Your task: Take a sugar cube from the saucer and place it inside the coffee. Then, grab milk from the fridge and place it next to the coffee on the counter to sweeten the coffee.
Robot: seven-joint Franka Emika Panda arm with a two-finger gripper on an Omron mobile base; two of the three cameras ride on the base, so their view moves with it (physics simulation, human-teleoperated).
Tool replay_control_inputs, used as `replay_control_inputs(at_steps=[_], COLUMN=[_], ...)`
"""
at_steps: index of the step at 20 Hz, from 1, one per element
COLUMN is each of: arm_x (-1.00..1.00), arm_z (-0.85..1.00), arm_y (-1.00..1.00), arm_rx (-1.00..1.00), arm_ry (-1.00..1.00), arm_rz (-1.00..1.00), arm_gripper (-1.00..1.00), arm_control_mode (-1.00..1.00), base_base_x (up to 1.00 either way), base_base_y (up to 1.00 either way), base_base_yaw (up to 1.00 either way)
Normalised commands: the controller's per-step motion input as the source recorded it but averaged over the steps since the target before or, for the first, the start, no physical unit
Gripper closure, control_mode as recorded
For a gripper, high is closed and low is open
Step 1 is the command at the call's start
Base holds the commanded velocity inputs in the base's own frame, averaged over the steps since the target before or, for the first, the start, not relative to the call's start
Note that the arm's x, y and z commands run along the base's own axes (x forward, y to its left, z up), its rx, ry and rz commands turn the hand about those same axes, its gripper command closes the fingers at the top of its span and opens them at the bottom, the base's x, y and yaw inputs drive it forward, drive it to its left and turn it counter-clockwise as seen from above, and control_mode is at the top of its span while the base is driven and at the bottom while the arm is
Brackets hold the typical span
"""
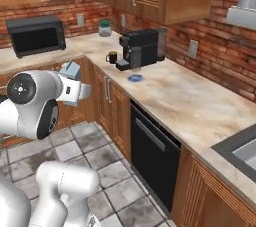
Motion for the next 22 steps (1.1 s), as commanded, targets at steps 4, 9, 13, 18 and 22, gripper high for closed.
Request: replay_control_inputs(at_steps=[4, 9, 13, 18, 22], arm_x=[0.0, 0.0, 0.0, 0.0, 0.0], arm_z=[0.0, 0.0, 0.0, 0.0, 0.0], arm_y=[0.0, 0.0, 0.0, 0.0, 0.0], arm_rx=[0.0, 0.0, 0.0, 0.0, 0.0], arm_ry=[0.0, 0.0, 0.0, 0.0, 0.0], arm_rz=[0.0, 0.0, 0.0, 0.0, 0.0], arm_gripper=[1.0, 1.0, 1.0, 1.0, 1.0], arm_control_mode=[1.0, 1.0, 1.0, 1.0, 1.0], base_base_x=[1.0, 1.0, 1.0, 1.0, 1.0], base_base_y=[0.91, 0.93, 0.83, 0.77, 0.7], base_base_yaw=[0.0, -0.04, -0.14, -0.22, -0.29])
